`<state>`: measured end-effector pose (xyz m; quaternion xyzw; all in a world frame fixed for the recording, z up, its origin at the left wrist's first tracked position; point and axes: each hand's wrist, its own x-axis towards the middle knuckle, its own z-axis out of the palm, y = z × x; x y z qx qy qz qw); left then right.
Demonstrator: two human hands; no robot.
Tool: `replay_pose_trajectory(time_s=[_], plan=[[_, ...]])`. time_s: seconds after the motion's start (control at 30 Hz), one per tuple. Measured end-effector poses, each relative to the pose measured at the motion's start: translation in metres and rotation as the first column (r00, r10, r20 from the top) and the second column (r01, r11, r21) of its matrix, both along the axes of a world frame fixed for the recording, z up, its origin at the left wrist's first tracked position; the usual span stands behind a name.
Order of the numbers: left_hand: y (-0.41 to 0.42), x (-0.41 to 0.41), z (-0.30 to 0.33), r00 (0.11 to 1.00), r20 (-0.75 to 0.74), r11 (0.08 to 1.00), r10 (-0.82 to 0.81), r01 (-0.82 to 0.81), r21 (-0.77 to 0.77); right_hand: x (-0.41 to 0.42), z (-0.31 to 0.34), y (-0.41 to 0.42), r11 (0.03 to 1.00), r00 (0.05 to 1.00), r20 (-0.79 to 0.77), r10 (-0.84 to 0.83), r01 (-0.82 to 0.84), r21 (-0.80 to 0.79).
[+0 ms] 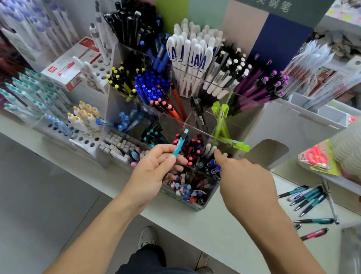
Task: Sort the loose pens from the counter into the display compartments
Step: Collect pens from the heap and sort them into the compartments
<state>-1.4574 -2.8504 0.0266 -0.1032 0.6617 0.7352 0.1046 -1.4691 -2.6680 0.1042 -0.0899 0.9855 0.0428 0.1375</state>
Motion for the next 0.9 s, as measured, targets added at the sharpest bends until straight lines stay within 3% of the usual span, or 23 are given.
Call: replay_pose_trajectory(time_s=[0.1, 0.17, 0.27, 0.37, 0.47, 0.5, 0.57, 0.67, 0.73, 0.9], plan=[[-0.001, -0.002, -0.004, 0.997, -0.015, 0.997, 0.081, -0.081, -0.014, -0.003, -0.007, 0.003, 0.990, 0.993, 0.089, -0.077, 0.087, -0.109], [-0.006, -0.002, -0.002, 0.988, -0.052, 0.990, 0.143, -0.144, -0.012, -0.004, -0.001, 0.003, 0.950, 0.997, 0.009, -0.082, 0.081, -0.302], [-0.016, -0.002, 0.007, 0.979, -0.156, 0.992, 0.129, -0.128, 0.013, -0.010, 0.012, -0.020, 0.704, 0.991, -0.059, -0.118, 0.041, -0.709], [-0.025, -0.004, 0.010, 0.970, -0.217, 0.993, 0.114, -0.107, 0.043, -0.023, 0.002, -0.052, 0.543, 0.994, 0.082, -0.076, 0.110, -0.833], [-0.040, -0.008, 0.003, 0.950, -0.242, 0.974, 0.200, -0.220, -0.060, -0.034, -0.006, -0.072, 0.391, 0.989, 0.029, -0.145, 0.085, -0.917], [-0.047, -0.010, -0.002, 0.943, -0.239, 0.948, 0.231, -0.273, -0.161, -0.038, -0.007, -0.075, 0.402, 0.982, -0.062, -0.178, 0.015, -0.916], [-0.059, -0.011, -0.009, 0.937, -0.196, 0.885, 0.290, -0.341, -0.318, -0.048, -0.006, -0.079, 0.589, 0.959, -0.244, -0.141, -0.117, -0.800], [-0.064, -0.015, -0.022, 0.972, -0.113, 0.878, 0.208, -0.236, -0.417, -0.059, -0.015, -0.092, 0.853, 0.984, -0.160, 0.077, -0.148, -0.501], [-0.060, -0.020, -0.030, 0.987, -0.072, 0.882, 0.144, -0.161, -0.443, -0.061, -0.029, -0.103, 0.919, 0.982, -0.102, 0.158, -0.184, -0.348], [-0.058, -0.027, -0.040, 0.993, -0.057, 0.908, 0.106, -0.120, -0.402, -0.067, -0.041, -0.109, 0.954, 0.986, -0.144, 0.086, -0.123, -0.273]])
